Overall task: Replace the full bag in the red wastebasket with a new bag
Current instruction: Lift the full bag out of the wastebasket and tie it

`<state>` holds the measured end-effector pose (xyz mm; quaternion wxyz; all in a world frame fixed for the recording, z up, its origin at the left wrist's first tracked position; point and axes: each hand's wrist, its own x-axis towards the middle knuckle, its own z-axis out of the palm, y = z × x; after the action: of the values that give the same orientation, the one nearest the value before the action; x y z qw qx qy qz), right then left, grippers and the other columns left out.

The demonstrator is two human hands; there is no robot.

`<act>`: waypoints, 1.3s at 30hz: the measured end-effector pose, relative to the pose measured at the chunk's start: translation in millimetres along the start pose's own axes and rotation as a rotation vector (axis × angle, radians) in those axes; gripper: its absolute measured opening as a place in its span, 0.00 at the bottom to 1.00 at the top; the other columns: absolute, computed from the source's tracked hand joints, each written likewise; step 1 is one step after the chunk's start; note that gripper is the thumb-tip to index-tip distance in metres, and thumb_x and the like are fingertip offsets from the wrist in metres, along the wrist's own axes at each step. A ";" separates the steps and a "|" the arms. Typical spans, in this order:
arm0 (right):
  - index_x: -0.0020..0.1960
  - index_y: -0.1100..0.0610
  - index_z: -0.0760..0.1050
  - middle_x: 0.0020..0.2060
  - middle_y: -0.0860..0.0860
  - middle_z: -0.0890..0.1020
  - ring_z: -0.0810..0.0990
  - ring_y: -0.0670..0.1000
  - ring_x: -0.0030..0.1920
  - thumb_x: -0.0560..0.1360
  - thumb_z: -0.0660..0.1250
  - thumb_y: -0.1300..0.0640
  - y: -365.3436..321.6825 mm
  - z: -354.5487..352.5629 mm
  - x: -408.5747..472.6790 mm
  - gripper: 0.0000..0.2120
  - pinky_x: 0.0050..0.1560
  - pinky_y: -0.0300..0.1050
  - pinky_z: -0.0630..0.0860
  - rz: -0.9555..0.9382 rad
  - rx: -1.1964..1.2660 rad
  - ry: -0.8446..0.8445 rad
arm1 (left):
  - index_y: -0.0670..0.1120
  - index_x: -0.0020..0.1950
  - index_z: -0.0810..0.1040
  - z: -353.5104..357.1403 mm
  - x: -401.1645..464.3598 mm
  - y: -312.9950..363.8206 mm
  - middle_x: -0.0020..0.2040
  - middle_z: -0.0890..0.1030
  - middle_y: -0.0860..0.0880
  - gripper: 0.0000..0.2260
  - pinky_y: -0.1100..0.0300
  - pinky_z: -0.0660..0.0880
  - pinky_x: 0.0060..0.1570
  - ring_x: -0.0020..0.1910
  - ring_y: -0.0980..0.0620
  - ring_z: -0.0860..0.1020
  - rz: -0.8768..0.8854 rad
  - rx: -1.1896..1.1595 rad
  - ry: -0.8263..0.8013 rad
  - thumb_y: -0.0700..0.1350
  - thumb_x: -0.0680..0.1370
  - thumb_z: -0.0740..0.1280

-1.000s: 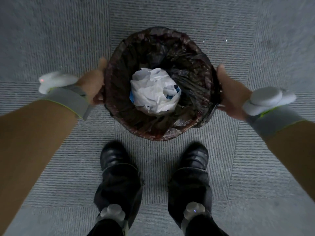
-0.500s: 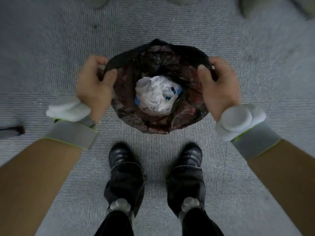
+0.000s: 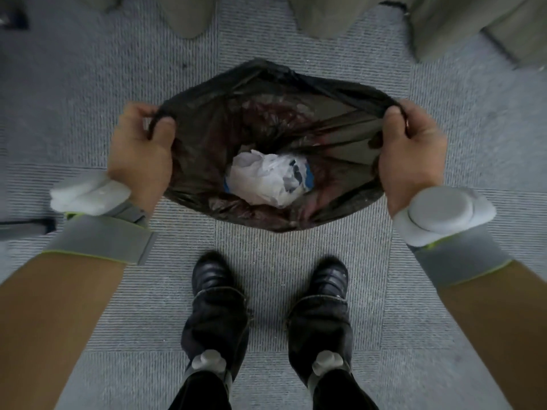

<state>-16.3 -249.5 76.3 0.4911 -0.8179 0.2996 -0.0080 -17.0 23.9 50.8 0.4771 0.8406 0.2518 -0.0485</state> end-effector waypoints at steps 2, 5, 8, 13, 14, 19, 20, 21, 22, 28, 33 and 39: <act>0.56 0.55 0.78 0.40 0.49 0.81 0.79 0.46 0.40 0.74 0.64 0.50 2.8 -1.6 0.5 0.14 0.42 0.40 0.77 0.047 -0.039 -0.103 | 0.53 0.52 0.69 -5.6 -1.8 -3.9 0.39 0.77 0.50 0.08 0.65 0.75 0.34 0.32 0.65 0.75 0.025 -0.025 -0.004 0.50 0.75 0.64; 0.60 0.52 0.74 0.42 0.50 0.83 0.83 0.44 0.38 0.69 0.70 0.47 3.0 -10.8 -3.5 0.21 0.38 0.35 0.77 0.179 -0.151 -0.334 | 0.48 0.58 0.71 -16.9 -10.2 -20.5 0.50 0.82 0.47 0.25 0.59 0.79 0.49 0.47 0.59 0.82 -0.142 0.011 -0.333 0.57 0.66 0.73; 0.56 0.49 0.73 0.35 0.47 0.78 0.79 0.43 0.34 0.70 0.69 0.52 4.4 -27.4 -10.7 0.15 0.36 0.38 0.74 0.163 -0.459 -0.474 | 0.46 0.49 0.79 -29.0 -31.3 -34.7 0.50 0.83 0.38 0.15 0.40 0.78 0.52 0.50 0.39 0.81 -0.292 0.239 -0.715 0.50 0.65 0.73; 0.54 0.54 0.72 0.36 0.53 0.80 0.82 0.57 0.34 0.73 0.66 0.53 0.0 -41.6 -27.8 0.11 0.39 0.55 0.82 0.321 -0.523 -0.508 | 0.39 0.47 0.74 -47.7 -50.8 -42.1 0.38 0.79 0.36 0.05 0.46 0.79 0.29 0.32 0.37 0.80 -0.386 0.441 -0.546 0.40 0.77 0.61; 0.55 0.56 0.72 0.37 0.54 0.79 0.81 0.56 0.32 0.73 0.65 0.54 -3.3 -41.2 -30.2 0.12 0.34 0.51 0.81 0.375 -0.501 -0.524 | 0.38 0.46 0.74 -50.9 -50.6 -37.5 0.34 0.78 0.38 0.07 0.53 0.76 0.22 0.26 0.40 0.77 -0.422 0.398 -0.499 0.40 0.77 0.60; 0.56 0.59 0.75 0.44 0.58 0.82 0.82 0.54 0.38 0.77 0.62 0.57 -37.4 -25.3 -45.0 0.09 0.32 0.44 0.79 0.576 -0.216 -0.744 | 0.43 0.40 0.76 -47.4 -53.9 6.9 0.29 0.75 0.42 0.09 0.66 0.66 0.14 0.19 0.48 0.72 -0.486 0.082 -0.379 0.43 0.78 0.60; 0.57 0.59 0.75 0.47 0.59 0.83 0.83 0.54 0.41 0.78 0.61 0.58 -42.8 -19.6 -47.4 0.10 0.36 0.45 0.79 0.572 -0.141 -0.772 | 0.42 0.41 0.76 -44.7 -55.4 17.1 0.27 0.75 0.43 0.09 0.66 0.67 0.15 0.18 0.51 0.72 -0.467 -0.002 -0.376 0.43 0.78 0.60; 0.58 0.59 0.74 0.50 0.59 0.83 0.83 0.54 0.44 0.78 0.60 0.58 -48.3 -13.0 -51.2 0.11 0.38 0.46 0.79 0.568 -0.063 -0.785 | 0.41 0.43 0.76 -40.7 -58.2 26.3 0.25 0.75 0.46 0.08 0.66 0.67 0.16 0.17 0.54 0.72 -0.444 -0.080 -0.383 0.42 0.78 0.60; 0.59 0.59 0.74 0.53 0.60 0.83 0.83 0.55 0.47 0.78 0.60 0.57 -51.5 -5.1 -55.4 0.12 0.41 0.48 0.80 0.566 0.004 -0.786 | 0.42 0.45 0.75 -35.5 -61.7 34.9 0.22 0.74 0.48 0.06 0.66 0.68 0.18 0.17 0.55 0.71 -0.428 -0.151 -0.393 0.42 0.78 0.60; 0.48 0.56 0.81 0.45 0.52 0.85 0.84 0.53 0.46 0.64 0.64 0.32 -53.8 41.4 -85.9 0.29 0.54 0.53 0.78 0.682 0.058 -0.952 | 0.51 0.52 0.77 9.3 -106.0 53.1 0.38 0.84 0.53 0.08 0.55 0.77 0.47 0.41 0.58 0.81 -0.066 -0.085 -0.616 0.46 0.75 0.62; 0.45 0.59 0.81 0.49 0.59 0.85 0.82 0.60 0.51 0.71 0.66 0.55 -35.0 35.3 -79.0 0.09 0.59 0.59 0.76 0.518 -0.148 -0.794 | 0.48 0.54 0.77 -20.5 -106.8 42.4 0.33 0.82 0.51 0.09 0.60 0.76 0.37 0.37 0.54 0.80 -0.214 -0.234 -0.622 0.40 0.75 0.64; 0.49 0.62 0.80 0.45 0.57 0.84 0.83 0.54 0.44 0.76 0.63 0.60 -68.5 12.9 -85.4 0.08 0.51 0.48 0.80 0.599 0.269 -0.958 | 0.49 0.75 0.46 -29.4 -76.7 15.2 0.77 0.53 0.42 0.52 0.42 0.61 0.70 0.74 0.40 0.57 0.201 0.666 -0.613 0.58 0.61 0.73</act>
<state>-49.3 -173.5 149.0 0.6522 -0.5405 0.2588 0.4642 -81.2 12.9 103.1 0.2361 0.9151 -0.0129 -0.3266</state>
